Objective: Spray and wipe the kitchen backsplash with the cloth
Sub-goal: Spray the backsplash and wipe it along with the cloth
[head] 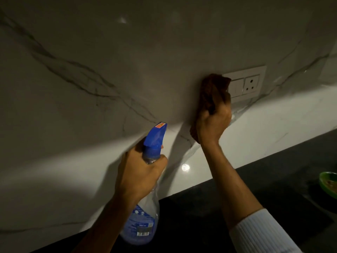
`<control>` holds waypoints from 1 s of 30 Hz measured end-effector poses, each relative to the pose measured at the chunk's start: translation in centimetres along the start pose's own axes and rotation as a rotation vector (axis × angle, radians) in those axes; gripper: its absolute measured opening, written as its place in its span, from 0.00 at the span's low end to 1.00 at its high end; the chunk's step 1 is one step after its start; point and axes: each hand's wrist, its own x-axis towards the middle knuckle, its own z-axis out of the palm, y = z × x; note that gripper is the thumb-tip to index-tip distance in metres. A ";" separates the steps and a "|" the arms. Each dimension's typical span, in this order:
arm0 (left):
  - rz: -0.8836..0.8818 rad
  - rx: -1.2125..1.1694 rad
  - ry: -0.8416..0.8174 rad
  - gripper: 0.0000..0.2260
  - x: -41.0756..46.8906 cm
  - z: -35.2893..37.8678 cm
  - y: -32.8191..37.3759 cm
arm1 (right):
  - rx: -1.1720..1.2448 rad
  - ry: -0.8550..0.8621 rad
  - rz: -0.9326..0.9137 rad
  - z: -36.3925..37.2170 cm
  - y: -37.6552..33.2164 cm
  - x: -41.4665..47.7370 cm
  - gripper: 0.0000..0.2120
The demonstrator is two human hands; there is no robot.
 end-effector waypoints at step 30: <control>0.179 -0.035 0.335 0.07 3.2 -4.1 3.8 | 0.024 0.185 -0.237 2.4 -7.8 8.1 0.13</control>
